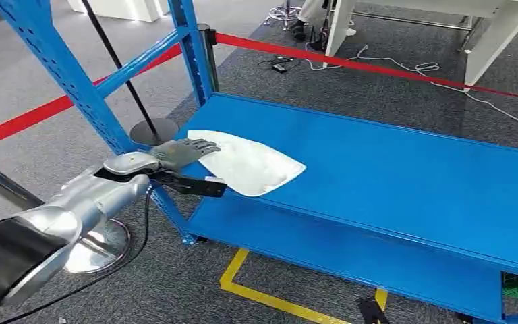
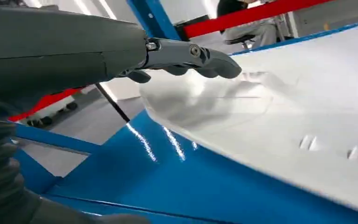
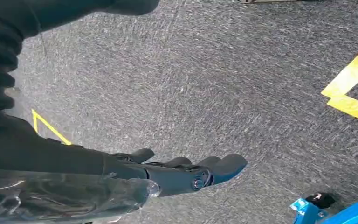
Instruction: Take the parts from the cabinet and place them on the table.
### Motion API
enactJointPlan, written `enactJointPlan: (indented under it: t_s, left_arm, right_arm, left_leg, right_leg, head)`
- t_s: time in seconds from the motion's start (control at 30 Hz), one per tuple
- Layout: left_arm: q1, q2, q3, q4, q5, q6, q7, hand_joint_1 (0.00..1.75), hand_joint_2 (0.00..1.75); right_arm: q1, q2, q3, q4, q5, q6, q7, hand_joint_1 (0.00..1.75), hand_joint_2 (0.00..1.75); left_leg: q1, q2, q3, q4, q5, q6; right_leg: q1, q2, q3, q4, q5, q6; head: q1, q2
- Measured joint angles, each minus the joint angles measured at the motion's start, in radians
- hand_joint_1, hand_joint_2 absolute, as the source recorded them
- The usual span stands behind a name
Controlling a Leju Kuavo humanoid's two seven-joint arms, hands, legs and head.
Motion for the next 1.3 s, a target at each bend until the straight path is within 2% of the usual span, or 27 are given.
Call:
enactJointPlan:
  t_s: [1.3]
  left_arm:
    - [0.014,0.000,-0.060,0.000,-0.020,0.012,0.000,0.00,1.75]
  right_arm:
    - [0.000,0.000,-0.007,0.000,0.000,0.003,-0.008,0.00,1.75]
  left_leg:
    - [0.000,0.000,0.000,0.000,0.000,0.000]
  right_leg:
    - [0.000,0.000,0.000,0.000,0.000,0.000]
  head:
    - [0.000,0.000]
